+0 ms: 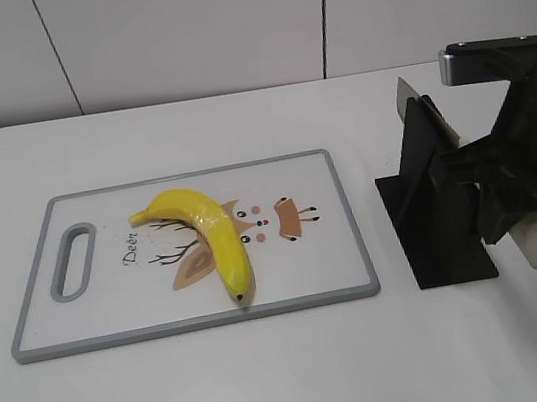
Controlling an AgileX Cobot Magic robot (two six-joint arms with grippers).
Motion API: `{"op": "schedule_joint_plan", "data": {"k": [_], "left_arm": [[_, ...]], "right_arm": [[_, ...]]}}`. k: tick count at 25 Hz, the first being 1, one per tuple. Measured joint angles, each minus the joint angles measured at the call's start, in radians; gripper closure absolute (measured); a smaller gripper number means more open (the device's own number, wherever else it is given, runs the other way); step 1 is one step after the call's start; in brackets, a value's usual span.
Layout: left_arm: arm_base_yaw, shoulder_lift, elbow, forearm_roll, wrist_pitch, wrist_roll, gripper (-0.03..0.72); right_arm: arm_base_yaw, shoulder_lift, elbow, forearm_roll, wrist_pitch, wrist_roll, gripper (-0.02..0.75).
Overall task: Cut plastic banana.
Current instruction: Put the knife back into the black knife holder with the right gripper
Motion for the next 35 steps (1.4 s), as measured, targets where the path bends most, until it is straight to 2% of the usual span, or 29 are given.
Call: {"op": "schedule_joint_plan", "data": {"k": [5,7,13,15,24,29,35], "left_arm": [[0.000,0.000,0.000,0.001,0.000,0.000,0.109],[0.000,0.000,0.000,0.001,0.000,0.000,0.109],[0.000,0.000,0.000,0.001,-0.001,0.000,0.109],[0.000,0.000,0.000,0.001,-0.001,0.000,0.109],[0.000,0.000,0.000,0.001,-0.002,0.000,0.105],[0.000,0.000,0.000,0.001,-0.003,0.000,0.101],[0.000,0.000,0.000,0.002,-0.003,0.000,0.101]], "right_arm": [[0.000,0.000,0.000,0.000,0.000,-0.001,0.555],[0.000,-0.003,0.000,0.001,0.000,-0.002,0.491],[0.000,-0.062,0.000,0.002,0.000,-0.003,0.191],[0.000,-0.093,0.000,0.001,0.000,-0.004,0.148],[0.000,-0.336,0.000,0.001,-0.022,-0.152,0.127],[0.000,-0.502,0.008,0.001,-0.025,-0.321,0.137],[0.000,-0.703,0.129,0.001,-0.027,-0.381,0.148]]}}
